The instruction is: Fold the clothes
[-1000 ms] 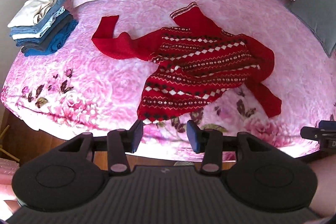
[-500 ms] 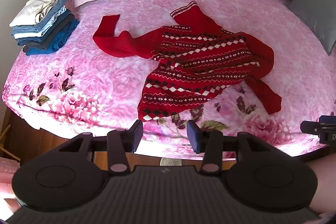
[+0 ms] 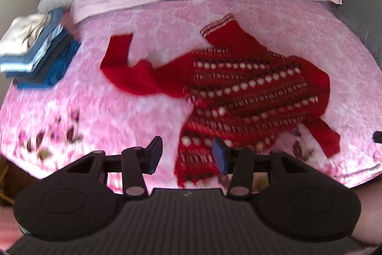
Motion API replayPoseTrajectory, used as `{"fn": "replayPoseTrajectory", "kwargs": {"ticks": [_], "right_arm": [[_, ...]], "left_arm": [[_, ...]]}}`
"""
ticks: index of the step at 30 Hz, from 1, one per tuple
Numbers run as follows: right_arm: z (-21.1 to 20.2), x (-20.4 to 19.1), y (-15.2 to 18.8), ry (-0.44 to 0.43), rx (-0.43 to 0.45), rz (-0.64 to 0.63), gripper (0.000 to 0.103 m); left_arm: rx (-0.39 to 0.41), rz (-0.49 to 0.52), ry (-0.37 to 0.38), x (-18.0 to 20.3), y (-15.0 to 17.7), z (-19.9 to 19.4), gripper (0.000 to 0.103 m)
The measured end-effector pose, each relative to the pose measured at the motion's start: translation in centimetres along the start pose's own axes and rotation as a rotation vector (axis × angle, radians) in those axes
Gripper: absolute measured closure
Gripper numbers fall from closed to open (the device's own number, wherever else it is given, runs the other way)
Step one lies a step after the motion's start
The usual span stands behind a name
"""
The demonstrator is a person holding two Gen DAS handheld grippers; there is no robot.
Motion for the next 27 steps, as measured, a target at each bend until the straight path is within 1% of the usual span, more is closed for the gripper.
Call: {"fn": "replayPoseTrajectory", "kwargs": {"ticks": [6,9,11,13,17,21,23,25,27], "right_arm": [[1.9,1.5,-4.0,0.091,0.081,0.110,0.036],[3.3,2.1,-5.6,0.100,0.107,0.152,0.036],[4.6,2.5,-6.5,0.094,0.118,0.145,0.036],[6.1,2.8,-7.5,0.089,0.123,0.130,0.036],[9.7,4.1,-9.5,0.101,0.110,0.084,0.036],[13.4,6.6,-11.8,0.099,0.118,0.090,0.036],[15.0,8.2,-13.2,0.089,0.138,0.089,0.036],[16.6,9.9,-14.9,0.066,0.168,0.091,0.036],[18.1,11.2,-16.5,0.042,0.177,0.098,0.036]], "left_arm": [[0.046,0.115,0.058,0.2,-6.3,5.6,0.058],[0.063,0.170,0.099,0.6,-8.4,8.9,0.055],[0.074,0.207,0.120,0.9,-9.5,11.4,0.055],[0.076,0.237,0.124,1.2,-10.4,14.3,0.055],[0.064,0.223,0.165,1.8,-11.5,19.3,0.055],[0.054,0.199,0.210,2.8,-12.4,23.6,0.055],[0.062,0.196,0.234,3.6,-12.8,25.3,0.055],[0.078,0.209,0.256,4.5,-13.4,26.8,0.055],[0.096,0.230,0.281,5.6,-13.9,28.2,0.055]]}}
Point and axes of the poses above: each gripper's, at about its wrist camera, not at the fingertips, and z roughly the way its jaws point, x to its right, y to its underside, the point moved 7 cm from there along z, roughly the way its jaws point, and after that the axes turned 14 degrees about -y, right-handed, at the moved point
